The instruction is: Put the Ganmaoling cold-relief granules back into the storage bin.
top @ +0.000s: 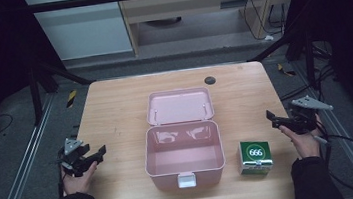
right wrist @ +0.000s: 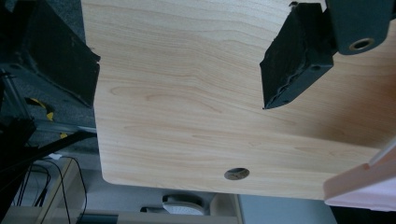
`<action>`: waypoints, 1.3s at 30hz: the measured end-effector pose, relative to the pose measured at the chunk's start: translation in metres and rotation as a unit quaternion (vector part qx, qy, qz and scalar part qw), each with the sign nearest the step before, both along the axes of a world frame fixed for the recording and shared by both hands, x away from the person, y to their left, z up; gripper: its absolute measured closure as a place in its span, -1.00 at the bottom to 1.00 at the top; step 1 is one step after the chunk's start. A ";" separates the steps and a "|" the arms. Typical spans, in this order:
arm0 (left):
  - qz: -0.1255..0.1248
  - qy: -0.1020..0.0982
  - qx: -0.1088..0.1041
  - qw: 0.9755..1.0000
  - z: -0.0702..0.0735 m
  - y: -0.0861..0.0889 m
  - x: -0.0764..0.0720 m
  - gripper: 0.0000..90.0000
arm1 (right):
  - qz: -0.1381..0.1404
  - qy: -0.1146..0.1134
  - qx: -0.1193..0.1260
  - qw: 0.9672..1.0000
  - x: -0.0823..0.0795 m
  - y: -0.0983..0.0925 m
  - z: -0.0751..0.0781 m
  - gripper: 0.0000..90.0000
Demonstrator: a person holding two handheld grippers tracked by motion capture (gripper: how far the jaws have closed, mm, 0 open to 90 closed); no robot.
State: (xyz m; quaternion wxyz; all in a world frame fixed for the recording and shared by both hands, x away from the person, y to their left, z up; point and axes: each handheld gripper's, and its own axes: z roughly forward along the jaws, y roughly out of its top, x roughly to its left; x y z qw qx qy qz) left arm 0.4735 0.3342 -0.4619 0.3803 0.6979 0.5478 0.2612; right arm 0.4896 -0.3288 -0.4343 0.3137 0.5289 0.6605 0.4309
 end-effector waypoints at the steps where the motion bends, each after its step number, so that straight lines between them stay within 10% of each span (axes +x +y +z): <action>1: 0.000 0.000 0.000 1.000 0.000 0.000 -0.001 -0.30 | 0.005 -0.002 -0.001 1.000 -0.001 0.000 0.003 -0.73; 13: -0.018 0.013 0.019 1.000 0.003 -0.004 -0.004 -0.32 | 0.126 0.011 -0.038 0.991 -0.011 0.017 0.042 -0.75; 19: -0.025 0.018 0.025 0.999 0.002 -0.008 -0.006 -0.33 | 0.185 0.038 -0.075 0.979 -0.010 0.025 0.058 -0.78; 34: -0.032 0.026 0.031 0.999 -0.001 -0.011 -0.007 -0.34 | 0.332 0.098 -0.172 0.922 -0.015 0.048 0.082 -0.85; 35: -0.032 0.026 0.031 0.999 -0.001 -0.011 -0.007 -0.34 | 0.332 0.098 -0.172 0.922 -0.015 0.048 0.082 -0.85; 36: -0.034 0.028 0.033 0.998 -0.001 -0.012 -0.007 -0.35 | 0.348 0.107 -0.181 0.914 -0.017 0.051 0.082 -0.86; 39: -0.033 0.028 0.033 0.999 -0.002 -0.013 -0.007 -0.35 | 0.366 0.118 -0.194 0.903 -0.018 0.055 0.081 -0.87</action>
